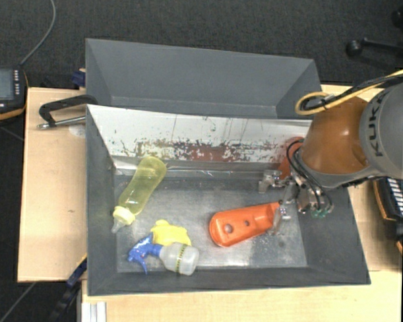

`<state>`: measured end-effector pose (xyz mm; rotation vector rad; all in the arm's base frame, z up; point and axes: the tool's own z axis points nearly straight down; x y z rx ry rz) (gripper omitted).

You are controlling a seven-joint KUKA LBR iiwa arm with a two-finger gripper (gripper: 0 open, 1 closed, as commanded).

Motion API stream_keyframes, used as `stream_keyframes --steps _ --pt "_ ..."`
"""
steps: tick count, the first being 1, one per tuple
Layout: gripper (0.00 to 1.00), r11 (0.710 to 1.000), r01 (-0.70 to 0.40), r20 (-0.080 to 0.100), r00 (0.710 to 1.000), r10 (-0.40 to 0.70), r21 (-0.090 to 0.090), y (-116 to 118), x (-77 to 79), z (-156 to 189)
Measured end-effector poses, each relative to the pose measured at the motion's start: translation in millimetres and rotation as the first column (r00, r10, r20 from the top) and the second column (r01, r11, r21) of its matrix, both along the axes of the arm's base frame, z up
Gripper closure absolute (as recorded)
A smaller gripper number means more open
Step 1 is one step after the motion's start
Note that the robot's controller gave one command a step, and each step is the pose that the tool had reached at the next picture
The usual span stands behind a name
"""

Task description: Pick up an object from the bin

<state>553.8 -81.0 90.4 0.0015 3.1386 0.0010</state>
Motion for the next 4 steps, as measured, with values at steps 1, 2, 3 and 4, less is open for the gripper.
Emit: stream_keyframes --steps 1,2,3,4 --pt "1.00 1.000 0.019 0.006 1.000 -0.019 0.000 -2.0 48.0 -17.7" --pt "1.00 1.000 0.019 0.006 1.000 -0.019 0.000 -1.9 48.0 -17.8" --pt "1.00 0.999 0.040 0.011 0.999 -0.040 0.001 -8.6 48.1 9.1" --pt "1.00 0.999 0.033 0.014 0.999 -0.033 0.000 -11.1 47.3 6.7"
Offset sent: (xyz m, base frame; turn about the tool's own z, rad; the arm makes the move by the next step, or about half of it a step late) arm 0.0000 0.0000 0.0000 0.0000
